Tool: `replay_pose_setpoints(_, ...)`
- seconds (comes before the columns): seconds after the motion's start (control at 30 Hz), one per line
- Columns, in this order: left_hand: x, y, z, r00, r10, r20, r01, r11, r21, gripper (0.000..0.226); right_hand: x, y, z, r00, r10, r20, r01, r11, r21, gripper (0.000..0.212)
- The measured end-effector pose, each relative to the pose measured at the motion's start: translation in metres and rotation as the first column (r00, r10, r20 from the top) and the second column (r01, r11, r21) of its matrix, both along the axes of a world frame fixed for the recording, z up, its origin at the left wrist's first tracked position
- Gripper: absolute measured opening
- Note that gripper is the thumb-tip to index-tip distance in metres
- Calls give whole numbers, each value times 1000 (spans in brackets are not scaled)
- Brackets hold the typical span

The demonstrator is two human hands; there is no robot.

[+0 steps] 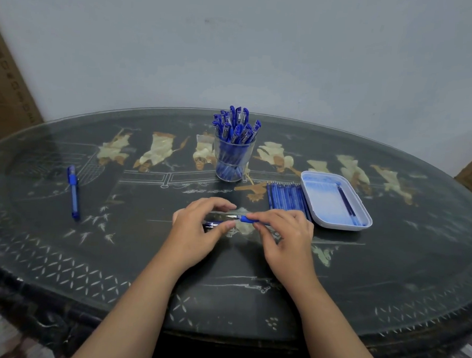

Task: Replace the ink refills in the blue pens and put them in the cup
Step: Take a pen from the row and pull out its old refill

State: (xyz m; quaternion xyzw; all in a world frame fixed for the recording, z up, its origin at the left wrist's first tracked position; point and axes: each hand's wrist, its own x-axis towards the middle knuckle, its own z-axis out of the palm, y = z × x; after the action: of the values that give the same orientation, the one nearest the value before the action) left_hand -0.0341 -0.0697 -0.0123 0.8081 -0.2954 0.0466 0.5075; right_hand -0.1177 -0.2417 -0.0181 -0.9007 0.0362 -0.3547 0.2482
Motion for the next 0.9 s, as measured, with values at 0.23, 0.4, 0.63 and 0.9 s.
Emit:
replay_pose_setpoints(0.23,-2,-2,2,999,36,-22,-35,999,8,26,0,0,0,1000,1,-4,-1,1000,5,19)
replay_pose_setpoints(0.4,-1,-1,1,999,33,-3,-33,999,2,8,0,0,0,1000,3,-3,-3,1000,2,19)
replay_pose_setpoints(0.63,-5,-1,8,994,66,-90,-65,998,6,8,-1,-1,-1,1000,-1,-13,1,1000,10,21)
replay_pose_setpoints(0.9,-9,7,13,964,211,-162,-224,972,-66,11,-1,-3,-3,1000,-6,-22,6,1000,26,20)
